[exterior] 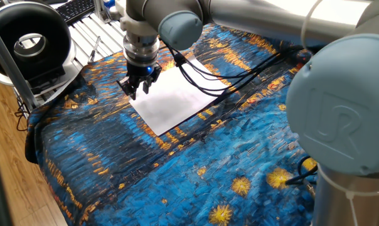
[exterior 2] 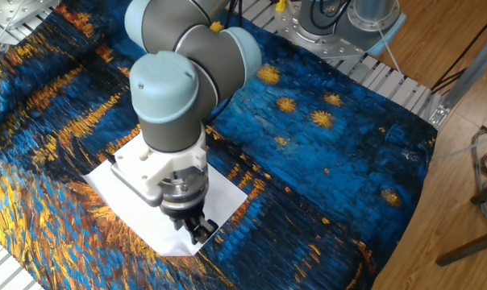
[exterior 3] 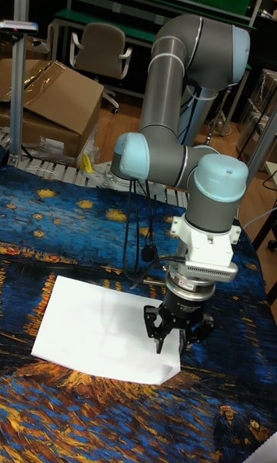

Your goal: Flip over and spread out the paper that is laid flat on the table

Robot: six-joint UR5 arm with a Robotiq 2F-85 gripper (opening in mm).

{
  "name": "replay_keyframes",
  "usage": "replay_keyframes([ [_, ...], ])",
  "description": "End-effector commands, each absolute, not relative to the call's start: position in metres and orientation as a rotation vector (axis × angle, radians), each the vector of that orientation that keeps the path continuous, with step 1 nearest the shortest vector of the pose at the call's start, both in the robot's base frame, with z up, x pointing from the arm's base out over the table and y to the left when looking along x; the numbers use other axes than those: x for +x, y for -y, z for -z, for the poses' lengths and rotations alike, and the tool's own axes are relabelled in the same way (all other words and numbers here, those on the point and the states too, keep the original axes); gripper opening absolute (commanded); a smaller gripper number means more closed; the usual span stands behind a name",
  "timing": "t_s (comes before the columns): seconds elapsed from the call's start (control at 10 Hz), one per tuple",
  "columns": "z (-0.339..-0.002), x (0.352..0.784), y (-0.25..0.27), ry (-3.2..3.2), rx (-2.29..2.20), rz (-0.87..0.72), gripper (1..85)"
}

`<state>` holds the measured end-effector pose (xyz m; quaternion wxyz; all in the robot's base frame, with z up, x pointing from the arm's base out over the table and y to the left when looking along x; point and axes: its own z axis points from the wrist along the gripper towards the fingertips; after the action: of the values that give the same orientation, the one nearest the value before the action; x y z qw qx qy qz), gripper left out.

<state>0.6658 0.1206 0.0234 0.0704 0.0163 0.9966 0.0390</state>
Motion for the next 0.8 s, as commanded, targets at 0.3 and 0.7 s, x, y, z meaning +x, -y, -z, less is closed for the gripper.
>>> replay_keyframes([
  [0.3,-0.020,0.657,-0.107,-3.044,0.007,-0.041,30.0],
  [0.7,-0.021,0.664,-0.115,-3.013,0.058,-0.093,35.0],
])
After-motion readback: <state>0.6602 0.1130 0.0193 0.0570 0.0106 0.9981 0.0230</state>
